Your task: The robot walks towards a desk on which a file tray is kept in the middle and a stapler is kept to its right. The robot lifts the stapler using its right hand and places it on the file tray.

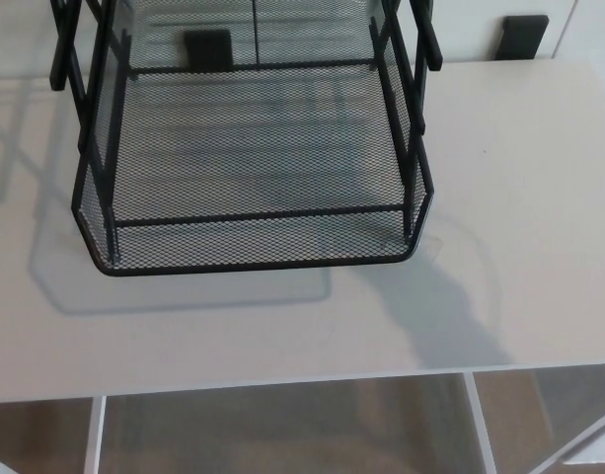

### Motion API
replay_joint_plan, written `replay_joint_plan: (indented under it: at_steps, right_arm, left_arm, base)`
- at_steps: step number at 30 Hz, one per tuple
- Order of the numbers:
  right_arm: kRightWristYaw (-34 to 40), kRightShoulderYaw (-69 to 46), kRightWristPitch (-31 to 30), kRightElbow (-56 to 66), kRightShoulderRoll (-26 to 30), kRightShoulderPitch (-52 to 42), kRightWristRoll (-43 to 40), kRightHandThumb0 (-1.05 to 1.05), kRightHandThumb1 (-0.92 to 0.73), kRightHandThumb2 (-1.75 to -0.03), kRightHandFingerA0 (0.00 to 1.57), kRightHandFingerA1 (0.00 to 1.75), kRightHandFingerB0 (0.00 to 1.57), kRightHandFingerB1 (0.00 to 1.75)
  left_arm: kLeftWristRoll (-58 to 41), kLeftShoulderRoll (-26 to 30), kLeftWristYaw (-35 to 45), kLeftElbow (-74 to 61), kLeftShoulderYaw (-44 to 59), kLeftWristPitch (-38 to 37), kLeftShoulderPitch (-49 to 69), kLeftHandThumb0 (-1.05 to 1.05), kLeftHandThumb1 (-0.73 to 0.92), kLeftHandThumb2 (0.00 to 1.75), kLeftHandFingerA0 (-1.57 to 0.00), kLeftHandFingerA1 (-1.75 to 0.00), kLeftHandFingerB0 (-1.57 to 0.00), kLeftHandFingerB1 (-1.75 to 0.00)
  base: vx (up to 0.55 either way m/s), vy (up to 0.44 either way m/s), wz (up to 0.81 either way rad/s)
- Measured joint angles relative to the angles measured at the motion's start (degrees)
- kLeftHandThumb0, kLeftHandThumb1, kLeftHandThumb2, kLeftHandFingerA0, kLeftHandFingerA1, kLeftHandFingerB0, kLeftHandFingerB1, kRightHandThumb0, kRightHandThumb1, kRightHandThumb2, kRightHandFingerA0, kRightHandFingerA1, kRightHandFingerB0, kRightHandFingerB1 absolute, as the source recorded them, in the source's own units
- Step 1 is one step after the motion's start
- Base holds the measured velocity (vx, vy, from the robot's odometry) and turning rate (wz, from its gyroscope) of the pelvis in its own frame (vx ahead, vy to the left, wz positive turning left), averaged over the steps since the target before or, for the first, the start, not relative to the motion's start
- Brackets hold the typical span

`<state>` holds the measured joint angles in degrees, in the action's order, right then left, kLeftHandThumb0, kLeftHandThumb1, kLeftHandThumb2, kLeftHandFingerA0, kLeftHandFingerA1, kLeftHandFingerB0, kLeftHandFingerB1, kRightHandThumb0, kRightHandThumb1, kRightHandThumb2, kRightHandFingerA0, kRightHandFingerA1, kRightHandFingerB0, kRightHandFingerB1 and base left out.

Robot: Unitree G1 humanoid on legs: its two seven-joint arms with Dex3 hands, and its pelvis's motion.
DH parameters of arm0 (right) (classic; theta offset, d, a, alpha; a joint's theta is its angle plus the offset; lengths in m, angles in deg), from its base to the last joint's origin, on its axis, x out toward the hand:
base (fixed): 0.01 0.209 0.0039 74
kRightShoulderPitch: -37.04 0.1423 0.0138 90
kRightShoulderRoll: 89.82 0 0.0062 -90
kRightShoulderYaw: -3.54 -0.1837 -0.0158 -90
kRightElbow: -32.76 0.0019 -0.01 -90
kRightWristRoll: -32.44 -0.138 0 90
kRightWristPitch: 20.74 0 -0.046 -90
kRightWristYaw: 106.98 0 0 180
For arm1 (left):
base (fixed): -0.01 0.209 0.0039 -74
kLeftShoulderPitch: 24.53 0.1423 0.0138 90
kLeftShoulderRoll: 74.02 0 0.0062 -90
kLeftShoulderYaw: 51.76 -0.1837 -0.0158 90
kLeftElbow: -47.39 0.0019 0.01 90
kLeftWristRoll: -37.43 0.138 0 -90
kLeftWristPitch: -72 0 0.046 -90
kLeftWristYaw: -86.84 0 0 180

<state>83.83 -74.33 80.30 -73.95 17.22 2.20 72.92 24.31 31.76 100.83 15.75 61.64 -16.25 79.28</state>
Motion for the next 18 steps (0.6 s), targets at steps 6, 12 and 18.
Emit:
replay_joint_plan:
  at_steps: [6,12,18]
  right_arm:
    - [-4.36,4.65,-1.58,0.03,-4.57,6.37,1.43,-0.25,-0.69,-0.75,0.86,1.73,0.72,1.32]
    - [-9.73,10.64,-2.74,-0.03,-7.61,6.78,3.33,-0.25,-0.62,-0.74,0.85,1.75,0.70,1.45]
    - [-14.78,15.05,-4.59,-1.73,-11.16,6.83,4.54,-0.38,-0.77,-0.64,0.80,1.66,0.66,1.40]
  left_arm:
    - [0.76,0.00,0.00,0.27,-0.27,0.00,-0.07,-0.54,0.61,1.03,-0.60,-0.69,-0.34,-0.57]
    - [0.81,-0.09,0.00,0.93,-0.26,0.00,-0.46,-0.56,0.62,1.03,-0.63,-0.71,-0.37,-0.58]
    - [0.87,-0.16,0.00,1.02,-0.30,0.01,-1.02,-0.54,0.61,1.03,-0.56,-0.68,-0.35,-0.57]
  base:
    - [0.00,0.000,0.00]
    - [0.00,0.000,0.00]
    - [0.00,0.000,0.00]
